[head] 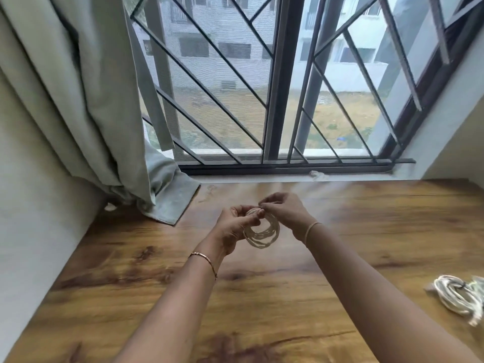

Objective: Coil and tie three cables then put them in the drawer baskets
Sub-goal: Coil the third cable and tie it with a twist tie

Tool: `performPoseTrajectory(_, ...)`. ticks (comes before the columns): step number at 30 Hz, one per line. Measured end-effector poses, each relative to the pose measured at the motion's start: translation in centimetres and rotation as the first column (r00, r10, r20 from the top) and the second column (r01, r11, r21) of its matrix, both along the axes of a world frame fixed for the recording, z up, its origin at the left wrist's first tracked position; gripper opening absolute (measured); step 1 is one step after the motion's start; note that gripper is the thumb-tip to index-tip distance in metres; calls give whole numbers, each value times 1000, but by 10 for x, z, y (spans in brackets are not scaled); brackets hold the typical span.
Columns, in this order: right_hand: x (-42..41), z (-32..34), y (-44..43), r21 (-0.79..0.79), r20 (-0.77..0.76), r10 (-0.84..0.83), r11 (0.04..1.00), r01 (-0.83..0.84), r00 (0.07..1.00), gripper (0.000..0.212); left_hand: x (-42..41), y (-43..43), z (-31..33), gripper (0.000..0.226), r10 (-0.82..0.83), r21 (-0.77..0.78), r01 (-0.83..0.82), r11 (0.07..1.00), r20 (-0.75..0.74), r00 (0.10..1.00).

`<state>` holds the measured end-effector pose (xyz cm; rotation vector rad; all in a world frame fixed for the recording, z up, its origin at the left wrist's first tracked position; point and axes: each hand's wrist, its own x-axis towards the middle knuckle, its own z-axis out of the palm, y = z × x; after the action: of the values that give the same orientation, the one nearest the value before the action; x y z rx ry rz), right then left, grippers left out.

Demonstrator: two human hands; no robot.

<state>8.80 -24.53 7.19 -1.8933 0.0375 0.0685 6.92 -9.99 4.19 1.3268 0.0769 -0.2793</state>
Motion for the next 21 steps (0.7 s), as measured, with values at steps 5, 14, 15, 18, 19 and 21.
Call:
performPoseTrajectory(5,-17,-5,-13,-179,62,-10,984,21,998,16,-4,-8,-1,29,-53,-12,53,999,-40,998)
performPoseTrajectory(14,-65,5,-41,-1,-118,76,997,-76,990,27,-12,-30,3,33,-183,-52,181,982,-33,983)
performPoseTrajectory(15,-70,5,-45,-3,-107,47,999,-48,993,26,-13,-35,3,25,-204,-48,203,978,-33,978)
performPoseTrajectory(18,-90,7,-58,54,-123,12,999,-5,992,28,-20,-53,3,6,-262,-33,260,965,-62,963)
performPoseTrajectory(19,-98,6,-65,73,-125,-13,997,22,992,28,-24,-62,1,4,-281,-30,280,960,-70,957)
performPoseTrajectory(21,-113,1,-78,103,-122,-90,989,103,988,27,-30,-80,-2,6,-322,-29,321,947,-83,943)
